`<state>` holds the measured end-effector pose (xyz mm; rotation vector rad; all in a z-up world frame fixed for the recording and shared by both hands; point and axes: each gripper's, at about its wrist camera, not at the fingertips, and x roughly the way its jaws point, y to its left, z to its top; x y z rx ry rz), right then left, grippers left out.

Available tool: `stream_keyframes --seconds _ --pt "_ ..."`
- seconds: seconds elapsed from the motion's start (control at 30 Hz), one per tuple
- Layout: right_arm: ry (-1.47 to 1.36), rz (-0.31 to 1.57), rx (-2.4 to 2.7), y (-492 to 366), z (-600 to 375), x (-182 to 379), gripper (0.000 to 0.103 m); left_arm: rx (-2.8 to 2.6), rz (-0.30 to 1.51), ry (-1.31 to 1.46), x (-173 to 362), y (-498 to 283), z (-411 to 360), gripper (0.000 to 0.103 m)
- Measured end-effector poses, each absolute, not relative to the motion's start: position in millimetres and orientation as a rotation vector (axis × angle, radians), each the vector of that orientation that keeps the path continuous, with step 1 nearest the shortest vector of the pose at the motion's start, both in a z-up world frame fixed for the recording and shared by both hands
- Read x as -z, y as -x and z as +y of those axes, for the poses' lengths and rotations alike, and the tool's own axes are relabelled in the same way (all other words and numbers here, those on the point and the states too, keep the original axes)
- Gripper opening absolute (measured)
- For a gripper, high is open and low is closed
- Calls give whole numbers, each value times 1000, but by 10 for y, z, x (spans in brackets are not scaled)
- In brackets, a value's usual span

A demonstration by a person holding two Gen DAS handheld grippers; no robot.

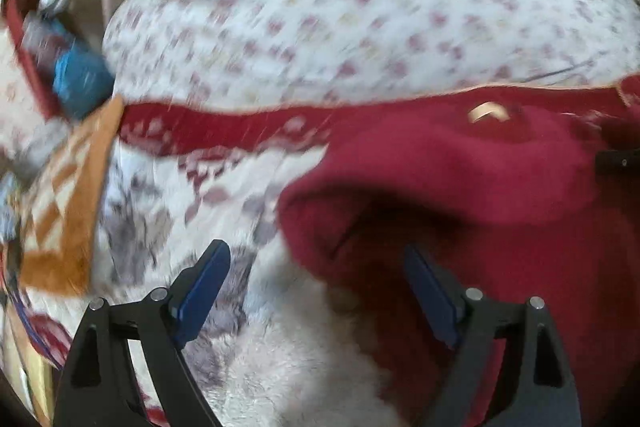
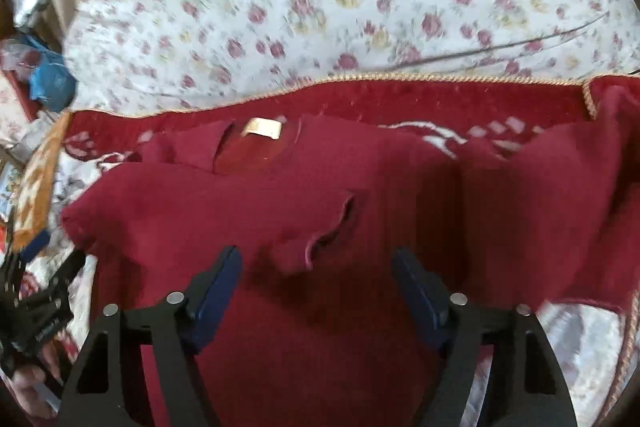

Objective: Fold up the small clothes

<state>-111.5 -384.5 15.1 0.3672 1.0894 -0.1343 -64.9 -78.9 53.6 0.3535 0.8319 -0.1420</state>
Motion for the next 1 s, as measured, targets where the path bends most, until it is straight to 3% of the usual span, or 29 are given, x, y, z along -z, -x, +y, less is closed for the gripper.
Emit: stream_keyframes --seconds 0.1,0.2,0.4,0.57,0.6,0.67,0.73,0.8,1.0 --pt "-382 1129 131 966 -3840 46 26 90 891 -301 -362 523 -636 87" --pt "-273 1100 133 951 -3730 -44 8 96 914 -228 -348 482 -560 87" --pt "-179 945 268 1122 -3968 -558 7 108 899 -176 -482 634 -444 87" --pt "-220 1038 393 1108 -4364 -347 9 95 906 -190 -439 643 -459 87" --pt "-237 1087 407 1095 -4414 -272 15 95 921 -193 -402 627 -464 87" --pt "-295 1074 407 1134 -4448 -339 30 97 935 -183 -361 617 -444 87" --pt "-347 984 348 1198 -4355 -543 63 91 930 -179 -359 608 -427 87" --pt "-346 936 184 1087 -4053 -734 73 82 929 -168 -355 582 -406 87" --pt "-245 984 -286 286 -2779 -720 72 70 964 -135 -274 501 -302 87"
